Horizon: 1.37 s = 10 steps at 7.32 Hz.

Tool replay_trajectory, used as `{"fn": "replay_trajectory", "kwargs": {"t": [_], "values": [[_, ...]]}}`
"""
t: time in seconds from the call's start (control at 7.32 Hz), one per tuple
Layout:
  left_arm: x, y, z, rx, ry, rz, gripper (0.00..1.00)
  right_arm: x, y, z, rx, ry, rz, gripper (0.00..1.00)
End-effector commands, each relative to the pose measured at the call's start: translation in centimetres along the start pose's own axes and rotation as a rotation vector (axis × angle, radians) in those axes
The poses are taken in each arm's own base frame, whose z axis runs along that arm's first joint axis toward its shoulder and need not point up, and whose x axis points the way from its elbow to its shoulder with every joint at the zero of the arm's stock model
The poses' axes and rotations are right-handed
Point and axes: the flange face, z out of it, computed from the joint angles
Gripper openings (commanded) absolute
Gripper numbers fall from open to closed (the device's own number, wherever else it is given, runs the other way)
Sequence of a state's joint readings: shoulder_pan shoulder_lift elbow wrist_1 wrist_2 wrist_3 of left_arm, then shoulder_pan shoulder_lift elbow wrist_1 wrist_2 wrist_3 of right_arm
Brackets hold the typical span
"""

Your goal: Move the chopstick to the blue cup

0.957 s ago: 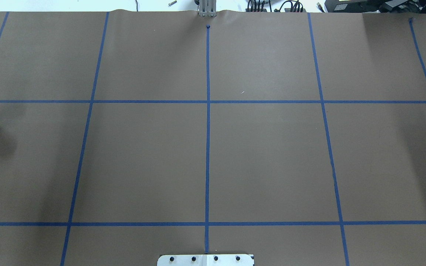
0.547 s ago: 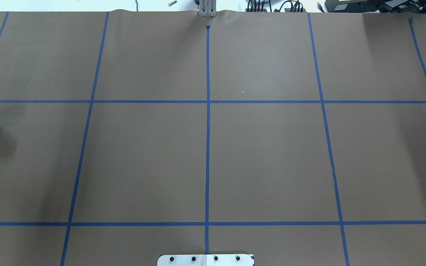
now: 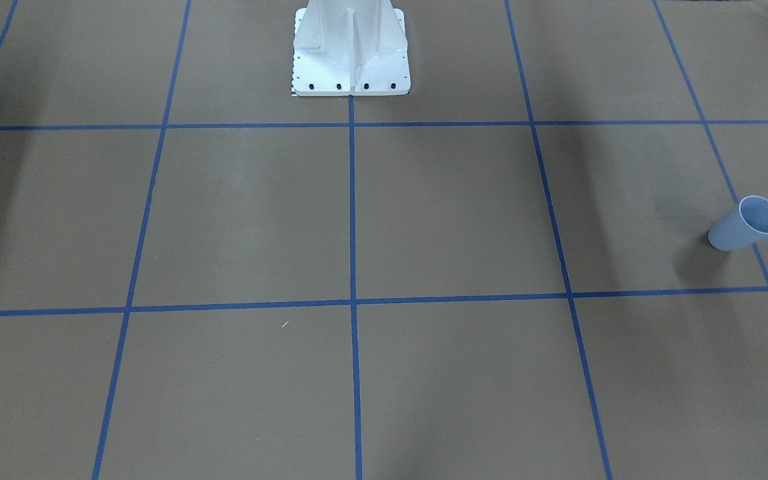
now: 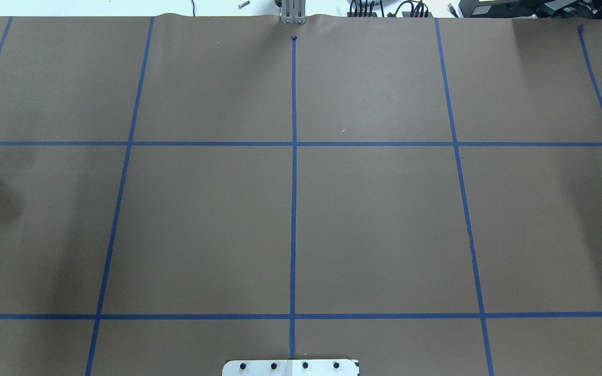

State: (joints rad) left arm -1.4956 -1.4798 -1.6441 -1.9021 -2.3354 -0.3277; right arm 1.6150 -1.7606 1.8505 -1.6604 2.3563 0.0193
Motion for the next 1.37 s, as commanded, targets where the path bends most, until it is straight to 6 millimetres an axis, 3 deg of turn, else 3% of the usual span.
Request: {"fn": "replay_trajectory", "kwargs": {"t": [0.0,0.14,0.82,1.09,1.23], "values": [[-0.4,0.7,4.7,0.017,0.027,-0.027,0.98,-0.3,-0.2,-0.2,0.003,-0.003,-0.004,1.00],[-0.8,0.8,6.2,0.010,0.033,-0.011,0.98,-0.4,-0.3,-0.3,0.005,-0.006,-0.005,1.00],[2.0,1.5,9.6,-0.065,0.040,0.041,0.98,-0.5,-0.4,-0.2,0.003,-0.009,0.003,1.00],[2.4,0.6,11.1,-0.084,0.038,0.045,0.98,-0.4,-0.4,-0.1,0.002,-0.009,0.005,1.00],[2.3,-0.1,11.6,-0.086,0.037,0.043,0.91,-0.4,-0.4,-0.1,0.002,-0.011,0.005,1.00]]}}
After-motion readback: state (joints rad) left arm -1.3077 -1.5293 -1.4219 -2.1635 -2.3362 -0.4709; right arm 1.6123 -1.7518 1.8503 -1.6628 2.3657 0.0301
